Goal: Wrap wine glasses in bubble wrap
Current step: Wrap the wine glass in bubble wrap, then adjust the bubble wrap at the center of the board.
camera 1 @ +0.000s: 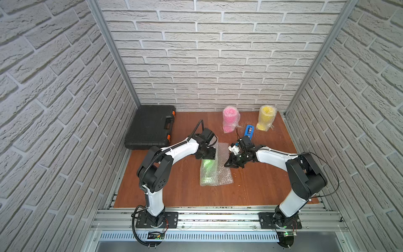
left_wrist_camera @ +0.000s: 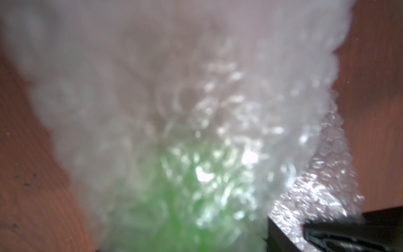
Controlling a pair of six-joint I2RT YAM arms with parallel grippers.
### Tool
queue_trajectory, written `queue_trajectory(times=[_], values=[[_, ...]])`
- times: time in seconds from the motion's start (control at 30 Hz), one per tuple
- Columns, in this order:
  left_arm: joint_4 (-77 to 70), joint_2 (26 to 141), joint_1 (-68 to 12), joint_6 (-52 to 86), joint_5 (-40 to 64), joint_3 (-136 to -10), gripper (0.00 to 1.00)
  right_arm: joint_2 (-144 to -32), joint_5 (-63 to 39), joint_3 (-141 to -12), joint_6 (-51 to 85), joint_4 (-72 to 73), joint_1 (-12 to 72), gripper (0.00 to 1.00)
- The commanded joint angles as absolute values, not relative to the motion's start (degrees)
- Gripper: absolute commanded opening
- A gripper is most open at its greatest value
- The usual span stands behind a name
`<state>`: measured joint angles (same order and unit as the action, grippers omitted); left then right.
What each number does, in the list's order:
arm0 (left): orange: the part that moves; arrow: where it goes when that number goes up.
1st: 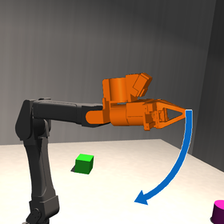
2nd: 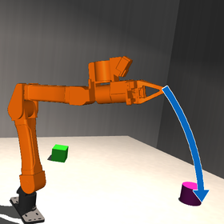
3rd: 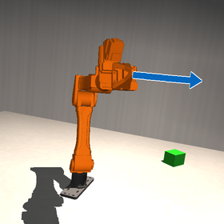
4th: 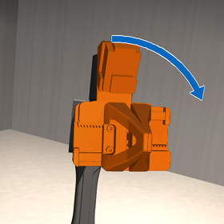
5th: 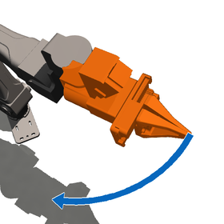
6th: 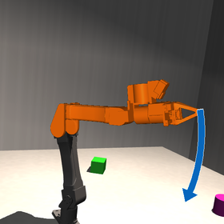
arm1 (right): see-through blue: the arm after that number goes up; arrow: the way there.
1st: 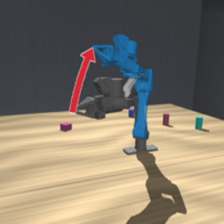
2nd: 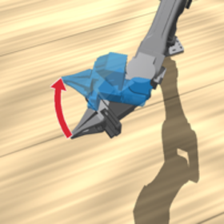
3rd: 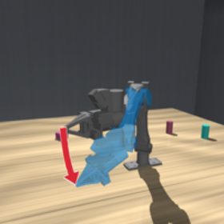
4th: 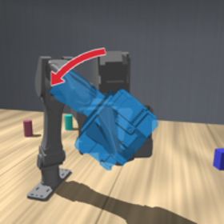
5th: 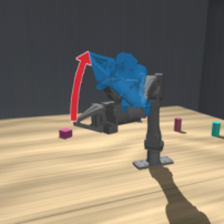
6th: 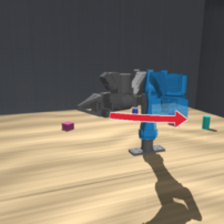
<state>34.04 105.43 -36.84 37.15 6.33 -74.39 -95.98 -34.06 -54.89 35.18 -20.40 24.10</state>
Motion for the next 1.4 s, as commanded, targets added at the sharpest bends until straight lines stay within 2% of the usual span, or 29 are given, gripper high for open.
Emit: queue_trajectory(times=[0.0,0.27,0.37,0.53,0.7,0.77,0.9,1.03,1.17,1.37], values=[[37.90,106.28,-35.43,37.89,3.38,-71.48,0.66,-91.59,-30.38,-55.82,38.39,-24.39,26.81,0.03],[35.76,106.24,-34.96,39.15,4.39,-70.06,0.64,-91.21,-23.11,-62.24,46.58,-24.62,36.85,0.04],[35.00,106.21,-34.67,39.73,4.78,-69.50,0.64,-91.42,-21.20,-62.45,49.56,-23.51,39.28,0.18],[34.08,105.53,-34.14,41.16,4.57,-68.54,0.64,-91.72,-19.40,-62.05,52.39,-22.59,42.72,0.35],[32.80,104.33,-33.32,43.86,4.41,-67.51,0.64,-92.15,-16.72,-62.29,53.39,-23.05,45.81,0.46],[32.33,103.93,-33.22,44.83,4.53,-67.13,0.64,-92.92,-14.53,-63.13,53.27,-24.77,47.10,0.47],[32.17,103.38,-33.13,46.65,4.18,-66.52,0.65,-94.94,-10.72,-64.06,52.73,-27.22,48.81,0.45],[31.76,102.20,-32.85,48.57,4.16,-65.67,0.67,-95.05,-8.52,-64.84,51.78,-28.78,49.39,0.22],[31.73,99.26,-32.36,49.74,3.31,-64.75,0.78,-94.93,-6.55,-67.73,46.42,-34.09,49.31,0.03],[33.02,92.80,-30.56,50.03,1.35,-64.31,0.98,-92.42,-7.82,-69.20,31.86,-38.48,48.34,0.03]])
